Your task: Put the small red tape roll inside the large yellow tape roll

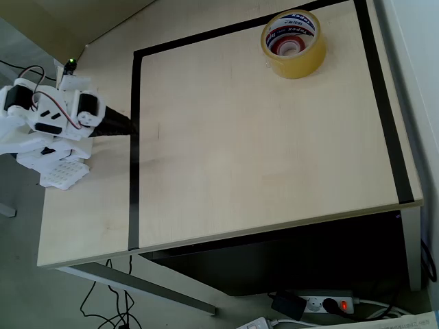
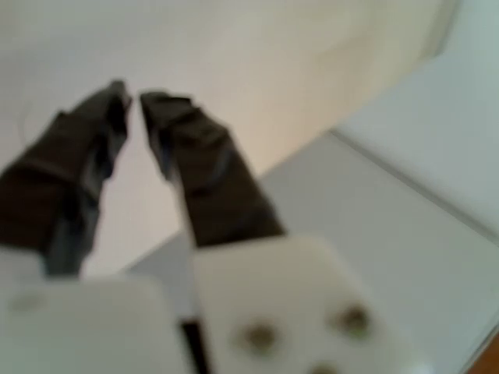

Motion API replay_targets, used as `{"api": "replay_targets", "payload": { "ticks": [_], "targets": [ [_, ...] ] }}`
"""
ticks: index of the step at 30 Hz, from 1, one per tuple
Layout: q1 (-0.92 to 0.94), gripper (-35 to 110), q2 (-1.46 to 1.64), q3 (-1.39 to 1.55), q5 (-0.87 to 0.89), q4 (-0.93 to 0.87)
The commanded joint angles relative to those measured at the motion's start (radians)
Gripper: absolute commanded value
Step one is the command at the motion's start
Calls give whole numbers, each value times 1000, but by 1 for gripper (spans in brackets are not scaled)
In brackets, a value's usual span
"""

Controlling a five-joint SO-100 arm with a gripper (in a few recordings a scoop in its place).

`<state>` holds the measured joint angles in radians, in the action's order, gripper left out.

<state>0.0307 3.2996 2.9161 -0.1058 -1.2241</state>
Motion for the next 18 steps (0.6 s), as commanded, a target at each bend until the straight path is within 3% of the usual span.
{"api": "replay_targets", "payload": {
  "ticks": [1, 18],
  "targets": [
    [9, 0, 34, 26, 15, -66],
    [-72, 0, 35, 201, 46, -17]
  ]
}}
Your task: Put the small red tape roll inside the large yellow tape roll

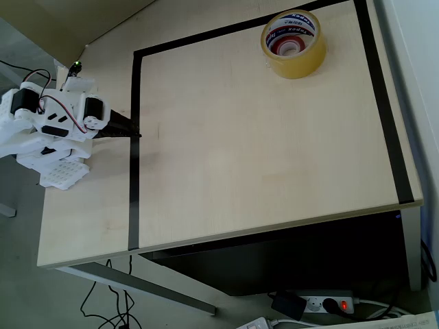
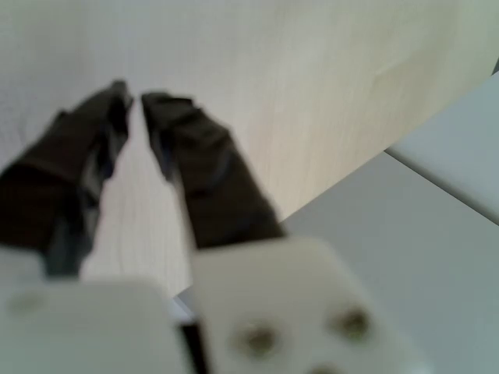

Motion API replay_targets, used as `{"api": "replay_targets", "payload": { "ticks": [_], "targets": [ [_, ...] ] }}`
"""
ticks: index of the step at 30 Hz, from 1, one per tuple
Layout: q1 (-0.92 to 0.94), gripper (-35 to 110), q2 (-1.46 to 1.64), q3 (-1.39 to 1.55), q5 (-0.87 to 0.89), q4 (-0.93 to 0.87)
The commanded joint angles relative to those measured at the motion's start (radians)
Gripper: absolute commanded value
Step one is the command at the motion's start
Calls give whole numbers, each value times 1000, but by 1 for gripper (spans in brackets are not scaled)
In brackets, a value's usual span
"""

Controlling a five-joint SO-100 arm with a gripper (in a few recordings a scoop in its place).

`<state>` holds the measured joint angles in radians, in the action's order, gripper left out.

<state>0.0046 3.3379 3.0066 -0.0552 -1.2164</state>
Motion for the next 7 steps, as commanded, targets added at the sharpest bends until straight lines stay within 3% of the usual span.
{"api": "replay_targets", "payload": {
  "ticks": [1, 7],
  "targets": [
    [-46, 0, -3, 110, -5, -25],
    [-46, 0, -3, 110, -5, -25]
  ]
}}
